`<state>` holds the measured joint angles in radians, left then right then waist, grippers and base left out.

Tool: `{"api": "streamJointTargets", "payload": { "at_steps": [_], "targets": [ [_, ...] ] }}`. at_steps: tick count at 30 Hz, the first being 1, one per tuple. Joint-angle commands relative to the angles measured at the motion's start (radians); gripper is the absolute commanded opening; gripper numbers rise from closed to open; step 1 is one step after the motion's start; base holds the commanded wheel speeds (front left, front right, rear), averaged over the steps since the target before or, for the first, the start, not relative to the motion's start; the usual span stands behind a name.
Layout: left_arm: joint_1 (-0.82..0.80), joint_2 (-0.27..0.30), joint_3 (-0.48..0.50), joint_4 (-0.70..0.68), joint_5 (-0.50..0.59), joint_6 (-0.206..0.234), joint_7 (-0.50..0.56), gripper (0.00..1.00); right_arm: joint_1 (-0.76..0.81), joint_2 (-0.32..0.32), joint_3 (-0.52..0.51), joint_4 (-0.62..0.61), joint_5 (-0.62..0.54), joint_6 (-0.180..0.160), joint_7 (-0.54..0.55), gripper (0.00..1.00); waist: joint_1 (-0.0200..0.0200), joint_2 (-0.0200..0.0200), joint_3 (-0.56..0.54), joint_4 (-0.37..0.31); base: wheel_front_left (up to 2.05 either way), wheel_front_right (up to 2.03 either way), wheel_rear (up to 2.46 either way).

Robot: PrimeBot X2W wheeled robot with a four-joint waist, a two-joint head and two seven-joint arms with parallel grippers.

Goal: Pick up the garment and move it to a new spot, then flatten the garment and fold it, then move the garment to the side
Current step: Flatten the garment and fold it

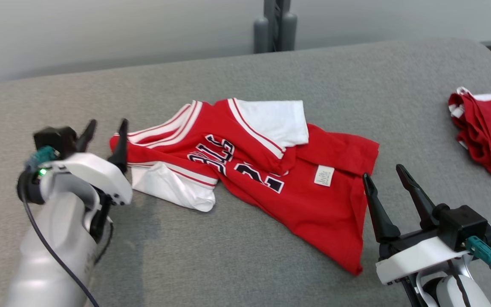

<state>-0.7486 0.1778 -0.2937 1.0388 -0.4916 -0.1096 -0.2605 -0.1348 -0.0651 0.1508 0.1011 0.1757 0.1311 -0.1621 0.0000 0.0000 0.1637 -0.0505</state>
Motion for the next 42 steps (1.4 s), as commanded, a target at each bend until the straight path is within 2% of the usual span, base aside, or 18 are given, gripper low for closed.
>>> {"api": "streamJointTargets", "payload": {
  "at_steps": [1, 4, 10, 17, 21, 27, 42],
  "targets": [
    [0.034, 0.0, -0.004, -0.031, 0.007, -0.004, -0.004, 1.0, 0.009, -0.007, -0.005, -0.001, 0.003, -0.001, 0.005, 1.0, 0.0, 0.0, -0.037, 0.036, 0.0, 0.0, 0.0],
    [0.137, -0.005, 0.015, -0.186, 0.026, -0.006, -0.004, 1.0, 0.027, -0.009, -0.011, 0.0, 0.008, -0.001, 0.005, 1.0, 0.0, 0.0, -0.067, 0.061, 0.0, 0.0, 0.0],
    [0.359, -0.041, 0.038, -0.465, 0.086, 0.026, -0.004, 1.0, 0.07, -0.01, -0.038, -0.007, 0.012, -0.001, 0.004, 1.0, 0.0, 0.0, -0.112, 0.11, 0.0, 0.0, 0.0],
    [0.552, -0.091, 0.05, -0.638, 0.111, 0.058, -0.005, 1.0, 0.11, -0.005, -0.043, -0.005, 0.017, -0.001, 0.006, 1.0, 0.0, 0.0, -0.153, 0.132, 0.0, 0.0, 0.0],
    [0.622, -0.11, 0.059, -0.709, 0.121, 0.069, -0.005, 1.0, 0.123, -0.002, -0.05, -0.007, 0.022, -0.001, 0.002, 1.0, 0.0, 0.0, -0.16, 0.138, 0.0, 0.0, 0.0],
    [0.675, -0.12, 0.055, -0.775, 0.148, 0.062, -0.005, 1.0, 0.13, 0.0, -0.05, -0.003, 0.016, -0.001, 0.001, 1.0, 0.0, 0.0, -0.164, 0.136, 0.0, 0.0, 0.0],
    [0.703, -0.125, 0.048, -0.801, 0.143, 0.076, -0.005, 1.0, 0.133, 0.009, -0.063, 0.015, 0.02, -0.001, -0.015, 1.0, 0.0, 0.0, -0.163, 0.123, 0.0, 0.0, 0.0]
  ]
}}
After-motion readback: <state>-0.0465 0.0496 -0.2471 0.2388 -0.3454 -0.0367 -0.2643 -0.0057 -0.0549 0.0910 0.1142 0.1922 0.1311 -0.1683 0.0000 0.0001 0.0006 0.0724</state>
